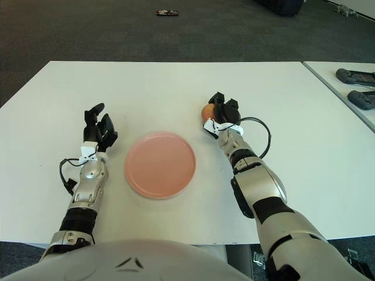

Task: Put the apple into the plate.

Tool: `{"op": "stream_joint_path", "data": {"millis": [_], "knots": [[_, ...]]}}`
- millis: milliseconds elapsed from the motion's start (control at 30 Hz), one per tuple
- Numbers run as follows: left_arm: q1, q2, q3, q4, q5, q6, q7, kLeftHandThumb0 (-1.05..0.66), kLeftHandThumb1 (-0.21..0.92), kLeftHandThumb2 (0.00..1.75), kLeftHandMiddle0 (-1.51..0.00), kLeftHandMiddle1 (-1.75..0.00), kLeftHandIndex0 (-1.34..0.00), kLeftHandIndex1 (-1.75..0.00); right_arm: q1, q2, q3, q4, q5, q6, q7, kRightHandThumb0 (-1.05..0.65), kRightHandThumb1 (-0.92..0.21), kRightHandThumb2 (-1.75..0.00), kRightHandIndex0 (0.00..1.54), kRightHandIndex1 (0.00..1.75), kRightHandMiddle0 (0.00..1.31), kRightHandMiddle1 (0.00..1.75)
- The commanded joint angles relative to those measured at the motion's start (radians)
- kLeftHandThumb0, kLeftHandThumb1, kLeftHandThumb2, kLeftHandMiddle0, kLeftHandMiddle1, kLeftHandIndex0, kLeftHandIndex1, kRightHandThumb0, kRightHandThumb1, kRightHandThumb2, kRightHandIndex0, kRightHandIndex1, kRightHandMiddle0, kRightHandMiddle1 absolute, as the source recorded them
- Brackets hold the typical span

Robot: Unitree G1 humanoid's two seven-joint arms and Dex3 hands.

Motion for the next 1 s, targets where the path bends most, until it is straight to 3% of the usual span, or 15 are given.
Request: {"op": "stream_joint_path", "data": {"millis": [0, 533, 967], "knots": [[-0.012, 0.008, 0.001, 0.005, -0.002, -0.002, -0.007, -0.69, 0.92, 0.72, -0.48, -0.04, 0.0, -1.02, 0.078, 0.02, 0.003, 0.04, 0.002, 0.018, 0.026, 0.0, -0.07, -1.58, 0.82, 1.65, 0.58, 1.75], [-0.018, 0.01, 0.002, 0.014, -0.003, -0.005, -0.01, -0.69, 0.92, 0.72, -0.48, -0.04, 0.0, -1.02, 0.028, 0.055, -0.043, 0.023, 0.047, -0.051, -0.074, 0.0, -0.06, -1.59, 0.83, 1.66, 0.58, 1.75], [-0.024, 0.012, 0.002, 0.028, 0.0, -0.022, -0.011, -0.69, 0.92, 0.73, -0.46, -0.03, 0.0, -1.0, -0.003, 0.066, -0.093, 0.01, 0.106, -0.107, -0.085, 0.0, -0.01, -1.63, 0.87, 1.63, 0.62, 1.75]]}}
